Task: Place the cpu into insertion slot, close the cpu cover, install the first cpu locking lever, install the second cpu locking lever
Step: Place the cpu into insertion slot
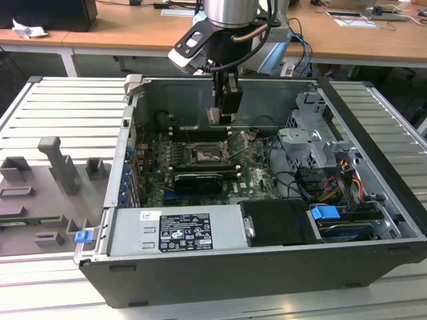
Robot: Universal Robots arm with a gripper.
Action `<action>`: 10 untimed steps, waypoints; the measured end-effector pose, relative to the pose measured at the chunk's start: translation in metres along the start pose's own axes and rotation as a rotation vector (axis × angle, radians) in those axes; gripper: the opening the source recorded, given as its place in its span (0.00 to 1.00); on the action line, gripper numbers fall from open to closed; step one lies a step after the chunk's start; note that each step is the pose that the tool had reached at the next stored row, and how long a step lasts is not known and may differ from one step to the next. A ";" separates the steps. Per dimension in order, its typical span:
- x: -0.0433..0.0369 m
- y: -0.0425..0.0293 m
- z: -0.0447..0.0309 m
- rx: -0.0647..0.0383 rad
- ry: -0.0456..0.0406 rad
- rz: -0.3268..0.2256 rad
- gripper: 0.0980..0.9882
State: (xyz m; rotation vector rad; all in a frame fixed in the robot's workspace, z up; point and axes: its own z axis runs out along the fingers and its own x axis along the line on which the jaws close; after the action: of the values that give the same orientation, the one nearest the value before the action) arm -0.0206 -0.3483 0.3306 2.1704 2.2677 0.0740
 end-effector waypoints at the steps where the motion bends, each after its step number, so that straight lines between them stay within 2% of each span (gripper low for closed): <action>1: 0.0000 0.0000 0.0006 0.000 -0.0004 0.011 0.48; 6: -0.0002 -0.0003 0.0076 -0.001 -0.0070 0.033 0.48; 10: 0.0004 -0.0006 0.0178 0.001 -0.0043 -0.047 0.48</action>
State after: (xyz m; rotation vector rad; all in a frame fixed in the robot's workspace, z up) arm -0.0207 -0.3474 0.3128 2.1150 2.3153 0.0674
